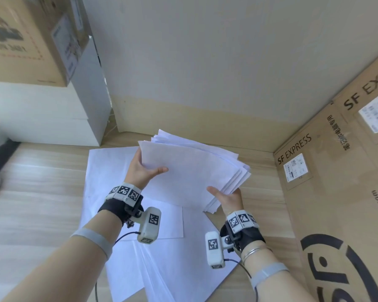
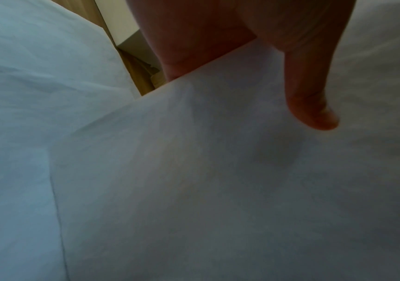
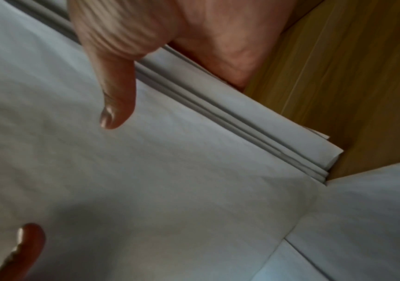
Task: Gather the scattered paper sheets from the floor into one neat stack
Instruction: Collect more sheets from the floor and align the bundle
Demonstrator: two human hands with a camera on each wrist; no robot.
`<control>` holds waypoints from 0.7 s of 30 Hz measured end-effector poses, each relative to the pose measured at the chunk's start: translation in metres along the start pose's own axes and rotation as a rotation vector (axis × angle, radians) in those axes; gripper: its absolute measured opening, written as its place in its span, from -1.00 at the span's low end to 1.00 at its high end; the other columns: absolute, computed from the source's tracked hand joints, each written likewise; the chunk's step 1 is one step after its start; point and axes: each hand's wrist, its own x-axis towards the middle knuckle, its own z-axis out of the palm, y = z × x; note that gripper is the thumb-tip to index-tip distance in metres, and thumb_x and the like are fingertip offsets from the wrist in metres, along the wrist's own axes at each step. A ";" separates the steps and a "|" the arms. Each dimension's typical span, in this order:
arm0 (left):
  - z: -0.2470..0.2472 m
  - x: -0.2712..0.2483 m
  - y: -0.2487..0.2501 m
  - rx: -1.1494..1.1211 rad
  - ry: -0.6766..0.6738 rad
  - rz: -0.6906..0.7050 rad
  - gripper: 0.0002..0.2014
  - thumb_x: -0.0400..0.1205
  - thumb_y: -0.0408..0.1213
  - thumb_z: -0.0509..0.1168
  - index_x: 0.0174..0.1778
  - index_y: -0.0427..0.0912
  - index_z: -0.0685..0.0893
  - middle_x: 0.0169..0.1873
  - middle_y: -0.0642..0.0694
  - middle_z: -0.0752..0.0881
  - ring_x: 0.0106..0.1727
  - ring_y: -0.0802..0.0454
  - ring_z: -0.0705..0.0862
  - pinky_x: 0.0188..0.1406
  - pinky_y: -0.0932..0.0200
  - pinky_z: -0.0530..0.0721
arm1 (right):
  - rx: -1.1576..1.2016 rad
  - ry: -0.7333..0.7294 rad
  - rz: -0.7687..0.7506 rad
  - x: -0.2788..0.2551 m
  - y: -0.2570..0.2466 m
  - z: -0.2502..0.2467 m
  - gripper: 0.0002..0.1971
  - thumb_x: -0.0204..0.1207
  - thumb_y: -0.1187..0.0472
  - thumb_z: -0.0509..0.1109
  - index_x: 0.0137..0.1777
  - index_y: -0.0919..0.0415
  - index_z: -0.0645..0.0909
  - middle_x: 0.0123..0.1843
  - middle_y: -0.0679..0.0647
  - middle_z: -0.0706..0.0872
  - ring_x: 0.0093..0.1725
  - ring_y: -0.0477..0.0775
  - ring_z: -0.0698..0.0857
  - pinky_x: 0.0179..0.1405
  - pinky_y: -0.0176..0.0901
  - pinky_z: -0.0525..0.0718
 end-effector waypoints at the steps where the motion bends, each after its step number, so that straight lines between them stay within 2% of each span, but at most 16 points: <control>1: 0.001 0.000 0.003 -0.005 -0.001 0.017 -0.33 0.05 -0.21 0.60 0.06 0.16 0.51 -0.02 0.17 0.69 -0.03 0.34 0.69 0.00 0.40 0.69 | 0.004 0.012 -0.019 -0.001 -0.004 0.001 -0.77 0.27 0.33 0.61 -0.16 0.41 0.66 -0.15 0.24 0.77 -0.09 0.14 0.68 -0.03 -0.01 0.67; 2: 0.003 0.001 0.006 -0.013 -0.003 0.034 -0.36 0.13 -0.28 0.61 0.07 0.14 0.50 -0.03 0.18 0.68 -0.06 0.41 0.70 -0.04 0.45 0.68 | 0.026 0.018 -0.038 -0.003 -0.009 0.001 -0.84 0.29 0.34 0.60 -0.22 0.26 0.66 -0.20 0.12 0.75 -0.08 0.15 0.69 0.04 0.04 0.68; 4: 0.008 0.003 0.012 -0.034 -0.014 0.061 -0.42 0.25 -0.35 0.59 0.11 0.03 0.50 -0.05 0.17 0.67 -0.17 0.55 0.69 -0.05 0.44 0.66 | 0.099 0.018 -0.086 -0.004 -0.019 0.004 -0.80 0.33 0.38 0.55 -0.20 0.09 0.64 -0.17 0.00 0.73 -0.10 0.08 0.71 0.09 0.03 0.68; 6: 0.014 0.002 0.021 -0.043 -0.022 0.080 -0.46 0.16 -0.16 0.58 0.02 0.07 0.53 -0.08 0.17 0.68 -0.22 0.58 0.68 -0.04 0.42 0.66 | 0.152 0.008 -0.144 -0.006 -0.029 0.009 -0.76 0.37 0.41 0.51 -0.17 0.04 0.63 -0.14 -0.04 0.73 -0.11 -0.04 0.71 0.03 -0.09 0.68; 8: 0.018 0.001 0.027 -0.054 -0.016 0.091 -0.47 0.07 0.00 0.51 -0.06 0.15 0.52 -0.11 0.18 0.68 -0.23 0.58 0.68 -0.09 0.48 0.65 | 0.155 -0.005 -0.172 -0.006 -0.034 0.012 -0.76 0.37 0.40 0.51 -0.14 0.03 0.64 -0.12 -0.07 0.72 -0.08 -0.04 0.70 0.08 -0.10 0.66; 10: 0.019 0.000 0.031 -0.069 0.004 0.095 -0.50 0.11 0.00 0.50 -0.07 0.17 0.49 -0.11 0.18 0.66 -0.17 0.49 0.68 -0.05 0.41 0.61 | 0.120 -0.022 -0.152 -0.007 -0.034 0.013 -0.78 0.37 0.38 0.52 -0.13 0.06 0.64 -0.14 -0.09 0.71 -0.08 -0.02 0.70 0.10 -0.09 0.65; 11: 0.017 -0.001 0.033 -0.073 0.019 0.097 -0.50 0.11 0.03 0.49 -0.07 0.17 0.48 -0.12 0.17 0.65 -0.12 0.40 0.67 0.01 0.36 0.59 | 0.099 -0.037 -0.137 -0.008 -0.032 0.011 -0.78 0.37 0.38 0.52 -0.16 0.05 0.63 -0.16 -0.11 0.71 -0.11 -0.05 0.70 0.04 -0.15 0.66; 14: 0.012 -0.003 0.038 -0.063 0.033 0.132 -0.50 0.10 0.08 0.46 -0.06 0.21 0.48 -0.11 0.11 0.63 -0.09 0.36 0.65 0.09 0.22 0.60 | 0.067 -0.070 -0.143 -0.014 -0.031 0.006 -0.77 0.36 0.40 0.53 -0.17 0.04 0.64 -0.19 -0.14 0.71 -0.24 -0.27 0.72 -0.29 -0.55 0.67; 15: 0.011 -0.002 0.039 -0.052 0.039 0.144 -0.50 0.12 0.08 0.46 -0.04 0.27 0.48 -0.05 0.07 0.62 -0.01 0.31 0.63 0.18 0.15 0.60 | 0.066 -0.049 -0.170 -0.015 -0.033 0.005 -0.79 0.36 0.40 0.52 -0.11 0.11 0.65 -0.18 -0.12 0.72 -0.27 -0.32 0.73 -0.28 -0.56 0.67; 16: 0.010 -0.002 0.040 -0.036 0.047 0.159 -0.50 0.13 0.08 0.47 -0.03 0.34 0.47 0.01 0.05 0.58 0.09 0.21 0.58 0.31 0.03 0.56 | 0.090 -0.017 -0.200 -0.015 -0.038 0.005 -0.78 0.37 0.40 0.52 -0.04 0.15 0.65 -0.15 -0.07 0.73 -0.26 -0.33 0.74 -0.19 -0.48 0.70; 18: 0.011 -0.002 0.045 -0.018 0.057 0.191 -0.48 0.15 0.08 0.47 -0.01 0.40 0.44 0.09 0.07 0.51 0.21 0.06 0.48 0.47 -0.11 0.42 | 0.165 0.034 -0.254 -0.017 -0.050 0.007 -0.78 0.39 0.39 0.50 -0.06 0.09 0.63 -0.11 -0.03 0.72 -0.16 -0.22 0.72 0.05 -0.26 0.67; 19: 0.012 -0.003 0.047 -0.025 0.053 0.211 -0.47 0.16 0.07 0.47 0.02 0.38 0.44 0.12 0.10 0.52 0.23 0.06 0.47 0.49 -0.12 0.40 | 0.188 0.051 -0.287 -0.017 -0.057 0.009 -0.77 0.41 0.37 0.48 -0.11 0.01 0.61 -0.11 -0.07 0.70 -0.14 -0.25 0.71 0.09 -0.26 0.63; 21: 0.014 -0.004 0.052 -0.021 0.042 0.255 -0.46 0.18 0.04 0.47 0.05 0.33 0.44 0.13 0.19 0.52 0.29 0.08 0.47 0.51 -0.09 0.40 | 0.243 0.060 -0.340 -0.016 -0.067 0.014 -0.85 0.45 0.25 0.46 -0.17 -0.04 0.59 -0.12 -0.14 0.68 -0.17 -0.41 0.69 0.03 -0.45 0.60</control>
